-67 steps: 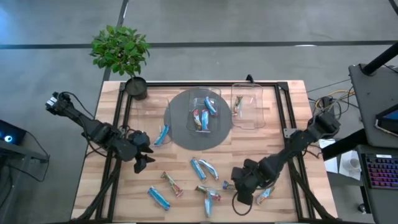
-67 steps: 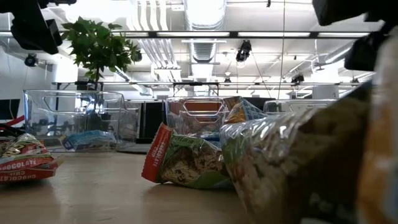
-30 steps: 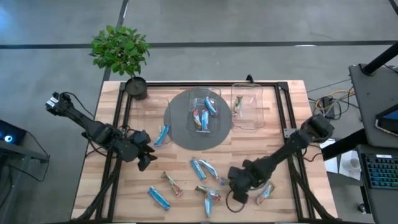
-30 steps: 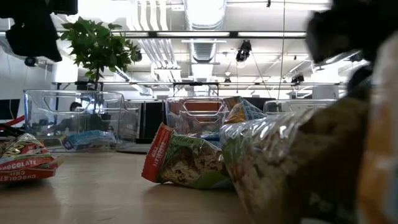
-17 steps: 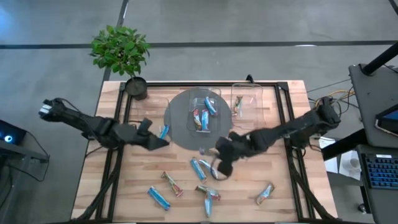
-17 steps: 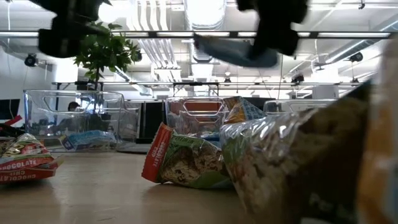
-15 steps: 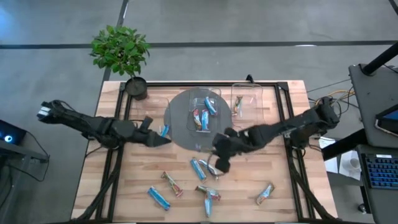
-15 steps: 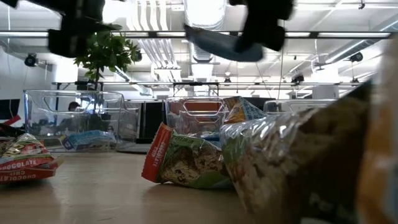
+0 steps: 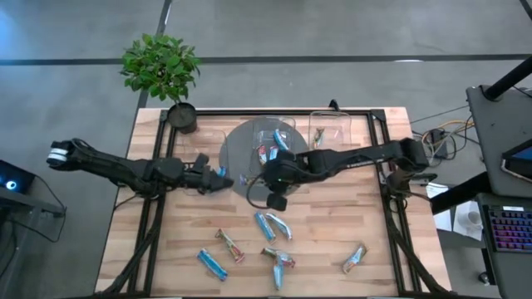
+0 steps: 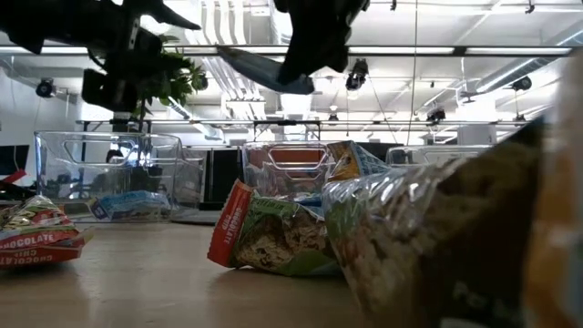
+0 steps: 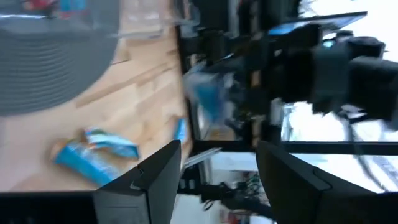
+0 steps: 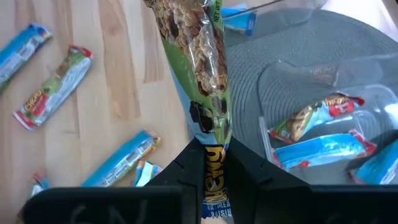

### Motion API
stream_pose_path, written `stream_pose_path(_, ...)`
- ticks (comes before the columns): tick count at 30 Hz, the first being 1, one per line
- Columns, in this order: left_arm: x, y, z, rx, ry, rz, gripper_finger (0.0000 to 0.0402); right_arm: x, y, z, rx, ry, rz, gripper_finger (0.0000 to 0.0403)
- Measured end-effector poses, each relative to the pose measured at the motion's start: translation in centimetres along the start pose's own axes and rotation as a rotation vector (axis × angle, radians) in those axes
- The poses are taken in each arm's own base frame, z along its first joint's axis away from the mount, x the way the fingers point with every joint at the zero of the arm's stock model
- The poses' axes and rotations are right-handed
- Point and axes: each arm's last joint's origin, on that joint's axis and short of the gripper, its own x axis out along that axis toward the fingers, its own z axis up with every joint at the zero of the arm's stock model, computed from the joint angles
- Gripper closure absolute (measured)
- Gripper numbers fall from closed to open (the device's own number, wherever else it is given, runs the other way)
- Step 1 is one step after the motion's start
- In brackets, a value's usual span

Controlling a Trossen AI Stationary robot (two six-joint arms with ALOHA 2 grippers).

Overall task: Pick and place Granola Bars by type
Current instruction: Put the right green granola bar into the left transparent bin

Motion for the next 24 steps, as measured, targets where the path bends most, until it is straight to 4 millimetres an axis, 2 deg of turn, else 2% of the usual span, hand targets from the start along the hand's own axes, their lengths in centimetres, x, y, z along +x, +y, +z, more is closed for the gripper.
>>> stream_pose_path(4, 0.0, 0.2, 0.3, 0.009, -0.024, 0.008, 0.0209, 0.7, 0.3, 0.3, -0.023, 0.021, -0.005, 0.0365)
stream_pose_path(8, 0.4, 0.5, 0.5, 0.008, -0.038, 0.036, 0.0209, 0.3, 0.2, 1.0, -0.043, -0.015, 0.001, 0.0365)
stream_pose_path(24, 3.5, 0.7, 1.0, 0.010, -0.060, 0.039, 0.0209, 0.4, -0.4, 1.1, -0.031, -0.003, -0.010, 0.0365)
